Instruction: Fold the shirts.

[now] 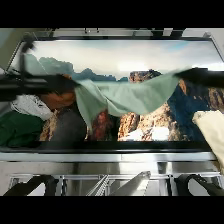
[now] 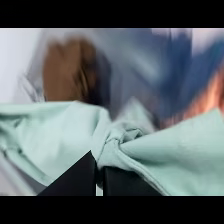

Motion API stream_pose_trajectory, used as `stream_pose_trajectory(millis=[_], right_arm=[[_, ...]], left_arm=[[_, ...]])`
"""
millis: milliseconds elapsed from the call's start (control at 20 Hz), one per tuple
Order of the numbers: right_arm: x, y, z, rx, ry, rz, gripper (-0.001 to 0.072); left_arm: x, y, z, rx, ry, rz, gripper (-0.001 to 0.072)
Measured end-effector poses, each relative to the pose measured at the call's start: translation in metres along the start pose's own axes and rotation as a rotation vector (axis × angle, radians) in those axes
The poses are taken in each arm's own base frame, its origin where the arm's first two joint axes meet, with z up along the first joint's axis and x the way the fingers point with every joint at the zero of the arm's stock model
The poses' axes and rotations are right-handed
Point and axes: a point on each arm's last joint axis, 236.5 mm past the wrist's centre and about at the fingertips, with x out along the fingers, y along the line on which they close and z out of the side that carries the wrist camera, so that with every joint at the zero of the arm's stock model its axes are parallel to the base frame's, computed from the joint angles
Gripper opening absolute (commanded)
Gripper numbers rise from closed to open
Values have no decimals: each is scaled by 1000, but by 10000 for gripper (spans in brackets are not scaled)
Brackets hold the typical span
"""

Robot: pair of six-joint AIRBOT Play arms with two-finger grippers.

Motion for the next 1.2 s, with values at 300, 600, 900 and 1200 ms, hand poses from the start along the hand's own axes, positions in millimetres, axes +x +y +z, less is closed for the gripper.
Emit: stream_pose_trajectory(millis=[300, 600, 900, 1200], right_arm=[[-115, 189, 59, -530, -338, -102, 28], [-101, 128, 55, -331, -240, -175, 29], [3, -38, -10, 123, 84, -81, 29], [68, -168, -80, 387, 225, -115, 516]], left_arm=[[-127, -188, 58, 510, -348, 115, 19], [-128, -113, 45, 317, -245, 231, 19], [-26, 45, -10, -37, 68, 50, 17], [65, 155, -75, -340, 272, -99, 715]])
